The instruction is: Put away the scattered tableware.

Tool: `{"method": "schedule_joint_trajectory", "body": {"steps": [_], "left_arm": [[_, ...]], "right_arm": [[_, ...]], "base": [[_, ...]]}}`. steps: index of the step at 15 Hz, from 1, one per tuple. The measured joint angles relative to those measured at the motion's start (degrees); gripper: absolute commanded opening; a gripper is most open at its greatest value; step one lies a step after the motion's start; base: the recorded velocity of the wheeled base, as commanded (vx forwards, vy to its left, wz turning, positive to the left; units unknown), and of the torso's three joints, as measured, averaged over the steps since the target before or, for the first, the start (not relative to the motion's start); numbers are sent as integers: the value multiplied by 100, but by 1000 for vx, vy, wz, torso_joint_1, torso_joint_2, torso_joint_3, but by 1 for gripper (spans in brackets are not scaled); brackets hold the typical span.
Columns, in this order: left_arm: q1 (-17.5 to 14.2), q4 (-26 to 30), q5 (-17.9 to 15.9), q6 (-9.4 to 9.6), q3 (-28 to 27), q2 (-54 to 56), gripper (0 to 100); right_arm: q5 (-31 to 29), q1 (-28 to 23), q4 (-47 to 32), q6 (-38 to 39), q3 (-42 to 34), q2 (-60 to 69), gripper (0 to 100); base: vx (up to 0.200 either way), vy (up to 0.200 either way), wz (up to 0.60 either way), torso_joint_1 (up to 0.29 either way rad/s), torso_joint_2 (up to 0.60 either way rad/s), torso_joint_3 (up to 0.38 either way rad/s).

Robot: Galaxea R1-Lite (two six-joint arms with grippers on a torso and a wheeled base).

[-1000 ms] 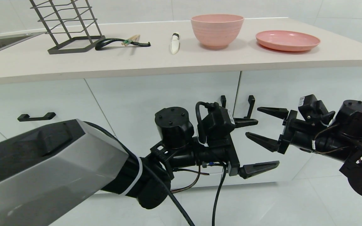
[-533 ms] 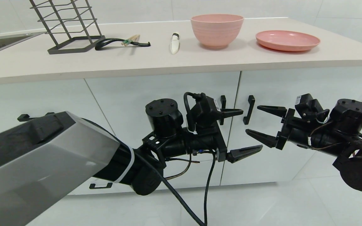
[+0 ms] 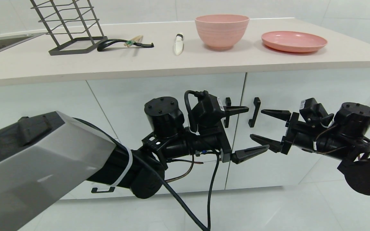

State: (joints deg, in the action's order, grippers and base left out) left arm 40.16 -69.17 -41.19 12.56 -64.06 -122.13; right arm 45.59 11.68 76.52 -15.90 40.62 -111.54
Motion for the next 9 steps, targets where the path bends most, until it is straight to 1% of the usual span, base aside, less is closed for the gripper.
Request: {"method": "schedule_joint_trajectory", "body": {"steps": [2,4,5,7,9], "left_arm": [[-2,1,9,-5,0,46,100],[-2,1,88,-24,0,79,100],[-5,4,283,-145,0,90,100],[-5,-82,510,-416,-13,107,100],[-9,-156,594,-497,-24,107,100]], "right_arm": [[2,13,0,-9,160,-91,100],[57,63,0,-2,371,-188,100],[263,91,4,5,434,-227,100],[466,122,0,33,478,-268,100],[556,135,1,40,496,-284,100]], "base": [[0,0,0,0,0,0],[0,0,0,0,0,0],[0,0,0,0,0,0],[0,0,0,0,0,0],[0,0,0,0,0,0]]}}
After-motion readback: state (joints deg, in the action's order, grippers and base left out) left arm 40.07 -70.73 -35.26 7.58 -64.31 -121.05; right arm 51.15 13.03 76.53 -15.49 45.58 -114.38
